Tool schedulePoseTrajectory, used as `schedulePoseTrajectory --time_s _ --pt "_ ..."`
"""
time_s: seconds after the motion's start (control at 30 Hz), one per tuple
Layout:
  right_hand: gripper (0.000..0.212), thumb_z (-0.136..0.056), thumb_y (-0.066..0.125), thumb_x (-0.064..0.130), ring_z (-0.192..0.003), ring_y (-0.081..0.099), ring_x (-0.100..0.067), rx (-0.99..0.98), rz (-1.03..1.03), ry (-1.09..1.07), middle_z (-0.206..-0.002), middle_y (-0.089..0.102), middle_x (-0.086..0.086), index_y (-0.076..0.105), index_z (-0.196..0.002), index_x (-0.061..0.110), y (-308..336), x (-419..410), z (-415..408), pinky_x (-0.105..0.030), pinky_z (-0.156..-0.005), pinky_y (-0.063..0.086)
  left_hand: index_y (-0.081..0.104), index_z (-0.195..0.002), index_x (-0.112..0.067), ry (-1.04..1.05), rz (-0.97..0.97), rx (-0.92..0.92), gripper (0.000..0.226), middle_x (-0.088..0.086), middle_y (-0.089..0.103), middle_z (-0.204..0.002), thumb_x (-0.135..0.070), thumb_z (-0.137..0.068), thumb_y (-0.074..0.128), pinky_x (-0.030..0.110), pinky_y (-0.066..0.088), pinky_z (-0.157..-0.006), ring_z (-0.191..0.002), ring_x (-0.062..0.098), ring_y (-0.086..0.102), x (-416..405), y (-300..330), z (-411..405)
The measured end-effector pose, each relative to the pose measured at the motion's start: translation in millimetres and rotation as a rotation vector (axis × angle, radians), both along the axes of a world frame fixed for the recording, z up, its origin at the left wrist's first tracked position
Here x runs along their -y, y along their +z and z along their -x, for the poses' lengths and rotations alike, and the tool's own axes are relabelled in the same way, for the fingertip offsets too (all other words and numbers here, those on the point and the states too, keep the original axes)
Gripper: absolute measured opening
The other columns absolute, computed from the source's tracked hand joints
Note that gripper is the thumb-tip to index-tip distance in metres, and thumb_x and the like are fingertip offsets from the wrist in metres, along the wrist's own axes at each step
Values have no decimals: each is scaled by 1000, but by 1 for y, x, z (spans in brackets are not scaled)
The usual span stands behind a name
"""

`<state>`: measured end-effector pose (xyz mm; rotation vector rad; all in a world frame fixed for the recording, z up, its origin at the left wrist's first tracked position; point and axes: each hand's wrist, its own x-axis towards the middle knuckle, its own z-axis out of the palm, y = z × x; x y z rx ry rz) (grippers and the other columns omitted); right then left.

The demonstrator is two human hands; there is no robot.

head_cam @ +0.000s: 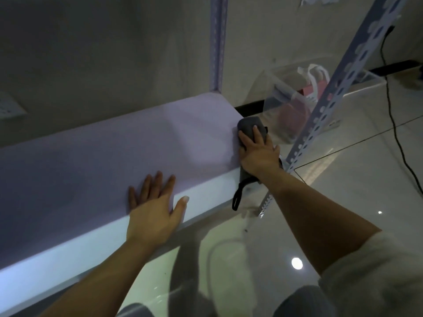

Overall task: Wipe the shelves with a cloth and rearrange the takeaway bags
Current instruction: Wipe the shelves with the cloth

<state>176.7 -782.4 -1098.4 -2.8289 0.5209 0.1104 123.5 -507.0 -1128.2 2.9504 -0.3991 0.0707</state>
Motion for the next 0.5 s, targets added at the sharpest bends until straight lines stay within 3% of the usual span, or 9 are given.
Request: schedulePoseTrajectory --time_s 0.17,0.33,0.5 --pt "51 -99 24 41 -143 11 -41 110 22 -15 -160 8 -7 21 -150 34 -5 -9 31 -55 -115 14 24 -150 -36 4 -23 -5 77 -4 19 -159 -70 -83 5 50 2 -117 -148 20 12 -1 0 1" --pt "53 -100 29 33 -144 7 -41 130 140 -13 -160 8 -9 18 -151 28 -13 -34 77 -57 -116 8 21 -151 -35 -2 -45 -20 78 -3 16 -160 -69 -83 2 51 1 -118 -148 21 9 0 2 1" --pt "51 -99 24 40 -144 0 -41 17 35 -5 -161 0 -5 14 -150 36 -2 -12 28 -59 -115 3 22 -150 -35 -2 -49 -16 78 -2 17 -160 -69 -83 2 51 2 -117 -148 22 10 1 2 2"
